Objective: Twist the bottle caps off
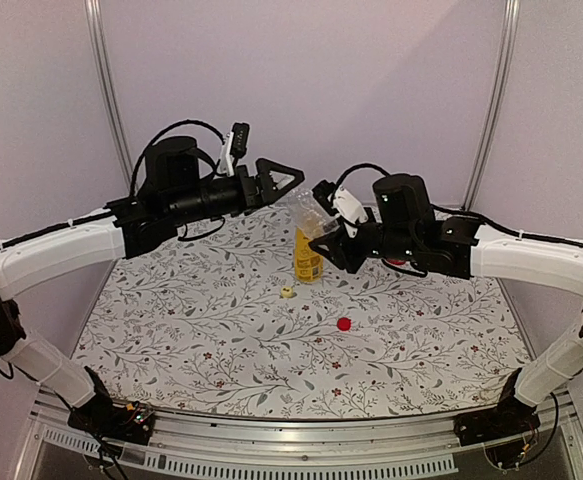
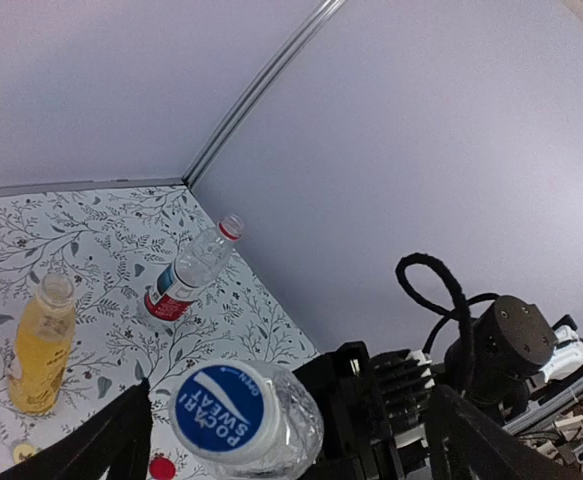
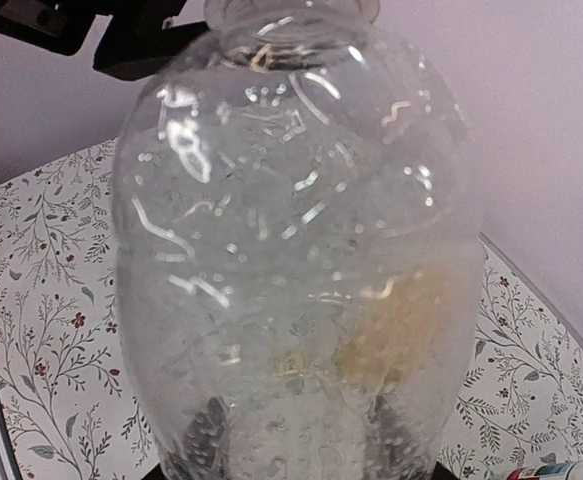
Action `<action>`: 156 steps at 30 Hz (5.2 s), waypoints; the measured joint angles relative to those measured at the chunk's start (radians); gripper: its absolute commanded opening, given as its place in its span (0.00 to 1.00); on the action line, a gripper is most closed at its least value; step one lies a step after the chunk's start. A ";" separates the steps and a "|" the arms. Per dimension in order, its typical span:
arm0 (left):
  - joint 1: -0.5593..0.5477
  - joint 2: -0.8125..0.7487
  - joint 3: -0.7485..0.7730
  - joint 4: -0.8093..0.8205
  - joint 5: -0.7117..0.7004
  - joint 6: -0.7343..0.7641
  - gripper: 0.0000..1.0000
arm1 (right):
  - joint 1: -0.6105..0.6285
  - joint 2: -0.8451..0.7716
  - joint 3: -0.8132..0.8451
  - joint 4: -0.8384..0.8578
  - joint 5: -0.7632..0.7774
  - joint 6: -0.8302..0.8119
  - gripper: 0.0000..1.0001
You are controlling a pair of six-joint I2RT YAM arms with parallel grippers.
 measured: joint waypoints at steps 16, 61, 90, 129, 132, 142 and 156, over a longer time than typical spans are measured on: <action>0.117 -0.152 -0.150 0.254 0.428 0.261 0.84 | -0.043 -0.071 -0.069 0.057 -0.542 0.066 0.30; 0.090 -0.058 -0.101 0.353 0.657 0.287 0.25 | -0.067 -0.069 -0.069 0.131 -0.720 0.130 0.29; 0.020 0.010 -0.023 0.121 0.002 -0.063 0.75 | 0.002 -0.018 0.009 0.000 0.069 -0.056 0.28; 0.065 -0.077 -0.119 0.443 0.636 0.281 0.65 | -0.089 -0.066 -0.053 0.058 -0.839 0.089 0.28; 0.061 -0.077 -0.119 0.446 0.647 0.279 0.60 | -0.089 -0.066 -0.052 0.064 -0.849 0.093 0.28; 0.051 -0.060 -0.119 0.455 0.656 0.278 0.48 | -0.089 -0.063 -0.051 0.079 -0.864 0.103 0.28; 0.048 -0.060 -0.111 0.428 0.586 0.281 0.14 | -0.091 -0.063 -0.047 0.096 -0.801 0.108 0.28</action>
